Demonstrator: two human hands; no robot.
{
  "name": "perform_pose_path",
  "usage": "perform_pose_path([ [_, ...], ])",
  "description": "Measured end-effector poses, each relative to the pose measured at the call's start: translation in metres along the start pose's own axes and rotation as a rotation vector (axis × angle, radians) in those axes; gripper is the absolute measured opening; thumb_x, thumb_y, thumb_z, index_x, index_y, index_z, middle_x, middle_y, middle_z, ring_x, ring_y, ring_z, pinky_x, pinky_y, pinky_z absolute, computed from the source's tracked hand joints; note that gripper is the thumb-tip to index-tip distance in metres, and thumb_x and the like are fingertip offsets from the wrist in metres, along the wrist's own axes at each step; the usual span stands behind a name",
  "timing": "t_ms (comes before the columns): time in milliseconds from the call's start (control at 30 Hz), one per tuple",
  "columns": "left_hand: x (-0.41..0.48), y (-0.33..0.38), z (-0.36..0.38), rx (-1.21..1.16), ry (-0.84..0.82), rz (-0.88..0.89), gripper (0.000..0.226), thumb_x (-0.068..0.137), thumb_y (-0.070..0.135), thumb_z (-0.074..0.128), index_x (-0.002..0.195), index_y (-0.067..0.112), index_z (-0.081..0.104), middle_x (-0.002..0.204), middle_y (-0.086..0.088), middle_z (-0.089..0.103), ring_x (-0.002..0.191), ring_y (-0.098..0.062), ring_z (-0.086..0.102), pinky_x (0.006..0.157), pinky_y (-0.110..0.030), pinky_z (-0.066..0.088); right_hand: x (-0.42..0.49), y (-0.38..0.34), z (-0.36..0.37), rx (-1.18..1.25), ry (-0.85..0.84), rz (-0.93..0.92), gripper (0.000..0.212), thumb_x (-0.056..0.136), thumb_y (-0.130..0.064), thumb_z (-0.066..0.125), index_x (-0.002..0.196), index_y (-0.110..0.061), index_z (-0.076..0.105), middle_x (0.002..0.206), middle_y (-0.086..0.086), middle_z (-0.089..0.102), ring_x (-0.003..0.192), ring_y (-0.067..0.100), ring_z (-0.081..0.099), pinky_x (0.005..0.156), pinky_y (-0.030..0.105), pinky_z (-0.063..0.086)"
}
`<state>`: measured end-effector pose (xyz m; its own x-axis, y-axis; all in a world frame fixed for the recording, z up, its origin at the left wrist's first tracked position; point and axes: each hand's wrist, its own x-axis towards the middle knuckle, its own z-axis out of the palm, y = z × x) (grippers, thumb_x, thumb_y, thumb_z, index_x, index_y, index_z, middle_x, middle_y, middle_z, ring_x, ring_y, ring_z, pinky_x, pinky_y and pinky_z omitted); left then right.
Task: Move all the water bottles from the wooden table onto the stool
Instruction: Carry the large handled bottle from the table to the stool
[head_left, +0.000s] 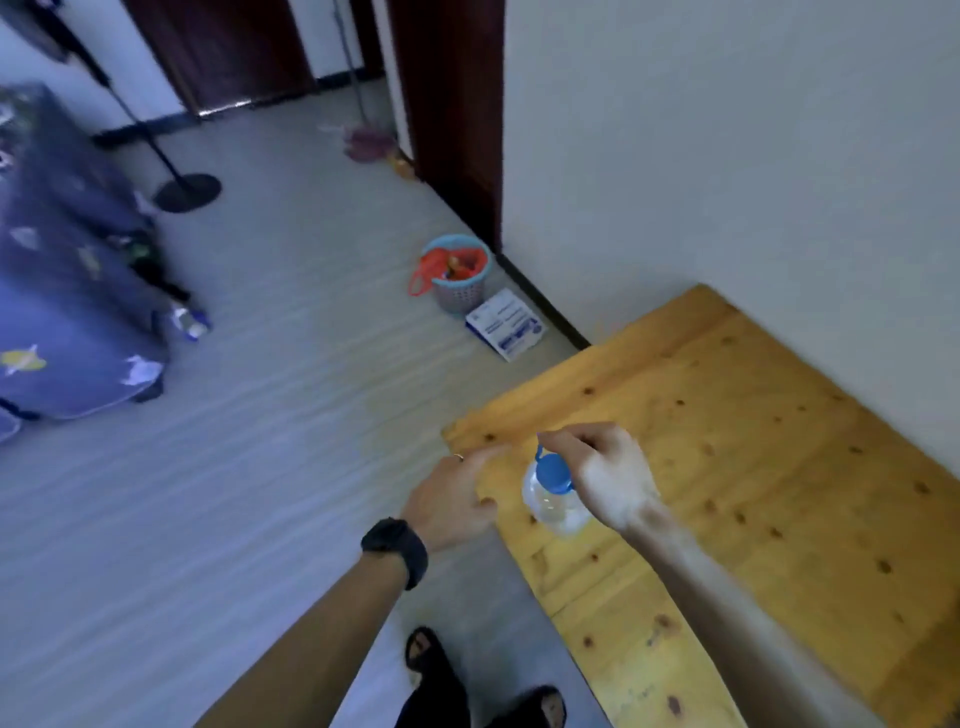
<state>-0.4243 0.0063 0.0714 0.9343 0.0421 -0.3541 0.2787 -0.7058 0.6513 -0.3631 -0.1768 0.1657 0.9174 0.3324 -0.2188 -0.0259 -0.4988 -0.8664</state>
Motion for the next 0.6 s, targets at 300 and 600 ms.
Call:
perform_pose_path([
  [300,-0.123,-0.119,-0.084,-0.327,0.358,-0.117,0.095,0.065,0.036,0.086,0.143,0.044,0.032,0.133,0.025,0.049,0.113,-0.001,0.054,0.096,-0.031,0.051,0.001,-0.119,0.194,0.105,-0.37,-0.138,0.037,0.081,-0.032,0.07,0.056,-0.005,0.065,0.053,-0.009,0.051,0.055,0.006,0.045,0.059,0.029,0.037],
  [600,-0.238,-0.261,-0.17,-0.325,0.703,-0.312,0.086,0.06,0.056,0.083,0.13,0.04,0.035,0.118,0.017,0.058,0.1,-0.005,0.058,0.083,-0.029,0.053,-0.022,-0.231,0.38,0.164,-0.65,-0.237,0.058,0.091,-0.012,0.064,0.037,-0.02,0.046,0.047,-0.011,0.029,0.045,0.009,0.025,0.051,0.03,0.021],
])
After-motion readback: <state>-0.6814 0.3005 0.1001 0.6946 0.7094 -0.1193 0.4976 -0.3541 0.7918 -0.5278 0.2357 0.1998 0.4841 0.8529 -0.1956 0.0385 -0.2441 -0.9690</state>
